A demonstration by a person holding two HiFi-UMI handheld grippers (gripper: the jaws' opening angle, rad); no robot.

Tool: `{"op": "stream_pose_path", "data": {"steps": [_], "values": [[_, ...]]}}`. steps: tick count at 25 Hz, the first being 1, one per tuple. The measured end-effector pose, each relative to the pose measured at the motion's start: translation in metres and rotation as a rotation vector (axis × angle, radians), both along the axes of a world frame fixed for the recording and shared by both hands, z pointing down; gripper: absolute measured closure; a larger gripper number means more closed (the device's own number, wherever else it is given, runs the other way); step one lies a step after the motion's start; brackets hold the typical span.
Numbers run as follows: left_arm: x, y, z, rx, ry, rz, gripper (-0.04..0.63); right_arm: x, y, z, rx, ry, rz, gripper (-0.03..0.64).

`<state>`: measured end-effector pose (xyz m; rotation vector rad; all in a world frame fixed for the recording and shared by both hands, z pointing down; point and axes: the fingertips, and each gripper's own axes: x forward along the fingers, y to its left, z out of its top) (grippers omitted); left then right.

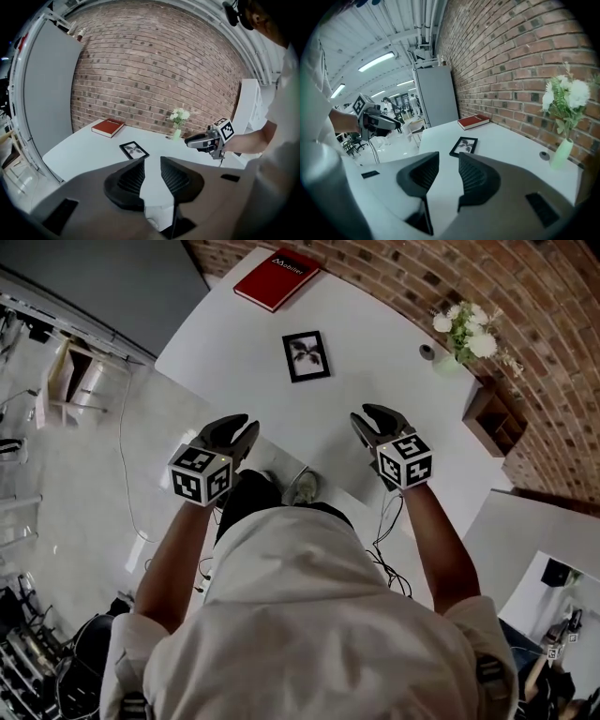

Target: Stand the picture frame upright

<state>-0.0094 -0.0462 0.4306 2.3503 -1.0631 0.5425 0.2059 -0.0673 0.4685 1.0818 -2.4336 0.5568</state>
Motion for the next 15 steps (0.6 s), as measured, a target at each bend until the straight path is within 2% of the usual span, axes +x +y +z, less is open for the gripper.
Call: {"op": "stream_pose_path", "data": {"steps": [6, 15], "values": [[0.021, -0.041, 0.007, -0.035, 0.072, 0.035, 0.489, 0.010, -0.032, 0.009, -0.020, 0.008, 0.006, 0.480], [0.027, -0.102, 0.051, -0.108, 0.071, 0.085, 0.489, 0.002, -0.090, 0.038, -0.092, 0.060, 0.003, 0.482]]}}
